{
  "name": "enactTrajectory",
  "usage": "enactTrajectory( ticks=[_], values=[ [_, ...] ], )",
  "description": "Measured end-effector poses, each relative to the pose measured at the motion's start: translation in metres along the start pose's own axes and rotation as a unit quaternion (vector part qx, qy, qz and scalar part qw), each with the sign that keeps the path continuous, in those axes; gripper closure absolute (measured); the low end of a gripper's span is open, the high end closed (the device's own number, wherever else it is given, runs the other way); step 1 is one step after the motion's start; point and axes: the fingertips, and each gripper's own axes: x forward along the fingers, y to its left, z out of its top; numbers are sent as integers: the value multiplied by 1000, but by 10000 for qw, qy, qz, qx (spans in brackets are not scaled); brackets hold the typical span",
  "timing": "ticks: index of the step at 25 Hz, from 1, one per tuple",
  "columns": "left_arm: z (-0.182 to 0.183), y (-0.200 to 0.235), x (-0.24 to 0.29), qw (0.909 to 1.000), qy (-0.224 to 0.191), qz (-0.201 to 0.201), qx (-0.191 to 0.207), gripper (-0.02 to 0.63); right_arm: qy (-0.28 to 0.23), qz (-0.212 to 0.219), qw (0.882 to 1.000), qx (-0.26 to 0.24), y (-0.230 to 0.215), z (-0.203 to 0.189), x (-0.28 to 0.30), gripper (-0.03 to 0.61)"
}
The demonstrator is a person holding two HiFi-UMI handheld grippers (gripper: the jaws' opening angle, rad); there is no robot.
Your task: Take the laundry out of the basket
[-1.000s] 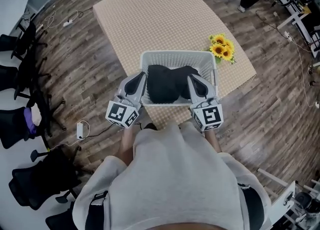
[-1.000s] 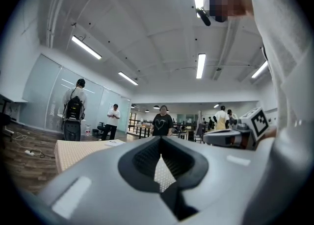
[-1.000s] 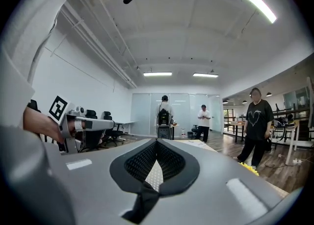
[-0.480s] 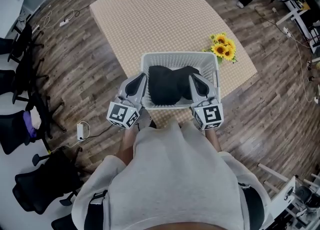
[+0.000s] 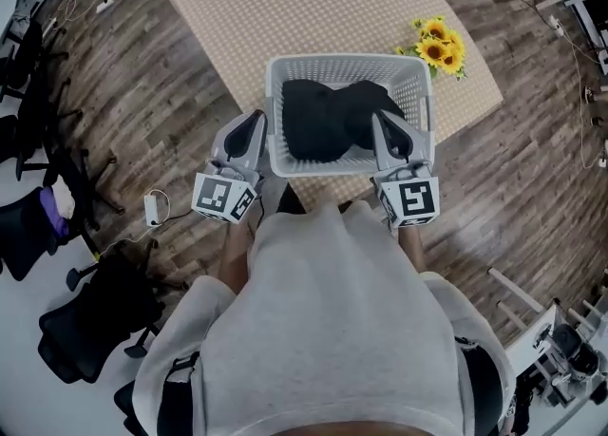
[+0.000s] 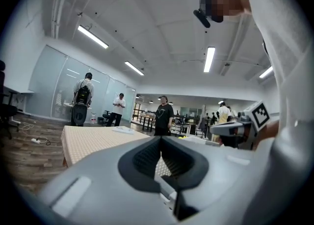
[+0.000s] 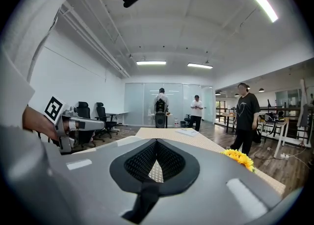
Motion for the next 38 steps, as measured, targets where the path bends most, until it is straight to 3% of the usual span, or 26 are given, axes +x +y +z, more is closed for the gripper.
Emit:
enactTrajectory(
  ticks=[6, 9, 11, 13, 14, 18, 19, 21, 26, 27, 28, 29, 31, 32, 34, 38],
  values=[
    [-20, 10, 1, 9998, 162, -10, -135, 606, 214, -72, 9995, -205, -1, -8, 7, 578],
    [-30, 13, 2, 9994, 227, -13, -258, 606, 575, 85, 9940, -922, 5, -19, 10, 578],
    [-34, 13, 3, 9992, 231, -21, -319, 606, 881, 252, 9825, -1624, 12, -26, 13, 578],
    [-35, 15, 4, 9990, 206, -3, -387, 606, 1109, 430, 9606, -2510, 20, -33, 17, 578],
    [-36, 16, 5, 9989, 195, 11, -426, 606, 1246, 520, 9433, -3031, 23, -38, 19, 578],
    [-38, 16, 5, 9986, 184, 38, -494, 606, 1898, 1000, 8448, -4902, 31, -65, 23, 578],
    [-39, 16, 5, 9985, 179, 46, -507, 606, 1982, 1136, 8283, -5116, 33, -72, 24, 578],
    [-39, 16, 5, 9984, 160, 55, -543, 606, 2117, 1414, 8192, -5138, 39, -82, 26, 578],
    [-34, 22, 7, 9981, 55, 63, -613, 606, 2679, 1875, 8222, -4659, 45, -106, 28, 577],
    [-33, 23, 7, 9981, 35, 67, -619, 606, 2880, 2020, 8185, -4543, 45, -113, 27, 549],
    [-33, 24, 7, 9980, 17, 74, -623, 606, 3145, 2194, 8110, -4419, 45, -123, 25, 362],
    [-32, 24, 7, 9980, 1, 85, -629, 606, 3431, 2357, 7996, -4328, 43, -134, 23, 232],
    [-32, 25, 6, 9978, -20, 113, -655, 606, 3849, 2569, 7736, -4330, 38, -152, 23, 140],
    [-33, 25, 6, 9977, -23, 127, -667, 606, 3973, 2626, 7639, -4356, 34, -158, 24, 128],
    [-33, 26, 5, 9975, -33, 155, -687, 606, 4088, 2678, 7524, -4416, 29, -162, 30, 43],
    [-35, 31, 0, 9971, -68, 232, -724, 606, 4254, 2955, 7315, -4434, 26, -171, 46, 21]
  ],
)
